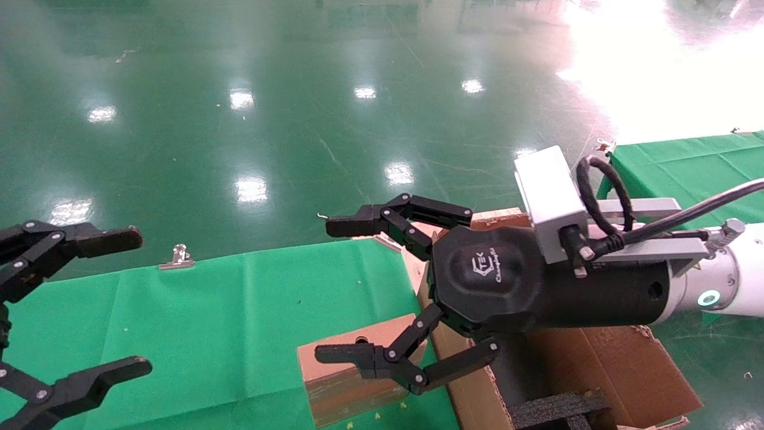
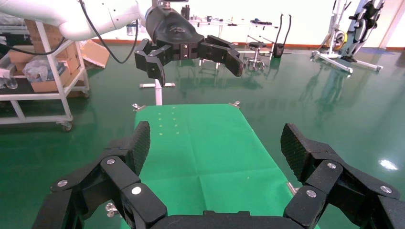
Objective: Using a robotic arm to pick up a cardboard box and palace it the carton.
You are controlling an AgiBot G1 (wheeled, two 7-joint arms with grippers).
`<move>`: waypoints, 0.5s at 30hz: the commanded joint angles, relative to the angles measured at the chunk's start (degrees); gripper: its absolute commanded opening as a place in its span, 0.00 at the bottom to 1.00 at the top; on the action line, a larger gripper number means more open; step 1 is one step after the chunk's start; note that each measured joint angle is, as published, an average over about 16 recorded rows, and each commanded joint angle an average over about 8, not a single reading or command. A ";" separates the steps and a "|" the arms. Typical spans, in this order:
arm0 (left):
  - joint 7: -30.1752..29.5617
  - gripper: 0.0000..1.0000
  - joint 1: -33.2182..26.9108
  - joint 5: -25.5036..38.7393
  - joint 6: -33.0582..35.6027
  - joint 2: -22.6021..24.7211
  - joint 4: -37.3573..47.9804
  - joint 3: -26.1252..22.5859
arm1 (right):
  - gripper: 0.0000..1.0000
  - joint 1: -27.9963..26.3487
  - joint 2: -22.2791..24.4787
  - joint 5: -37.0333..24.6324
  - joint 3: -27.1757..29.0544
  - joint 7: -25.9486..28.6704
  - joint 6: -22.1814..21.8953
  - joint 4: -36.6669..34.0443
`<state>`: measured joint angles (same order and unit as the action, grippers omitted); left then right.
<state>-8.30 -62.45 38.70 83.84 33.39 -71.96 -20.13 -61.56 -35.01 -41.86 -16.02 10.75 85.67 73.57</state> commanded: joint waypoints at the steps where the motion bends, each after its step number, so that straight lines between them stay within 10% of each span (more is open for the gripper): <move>1: 0.00 1.00 0.00 0.00 0.00 0.00 0.00 0.00 | 1.00 0.00 0.00 0.00 0.00 0.00 0.00 0.00; 13: 0.00 1.00 0.00 0.00 0.00 0.00 0.00 0.00 | 1.00 0.00 0.00 0.00 0.00 0.00 0.00 0.00; 15: 0.00 0.79 0.00 0.00 0.00 0.00 0.00 0.00 | 1.00 0.00 0.00 0.00 0.00 0.00 0.00 0.00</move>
<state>-8.30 -62.45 38.70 83.84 33.39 -71.96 -20.13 -61.55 -35.01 -41.86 -16.02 10.75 85.67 73.57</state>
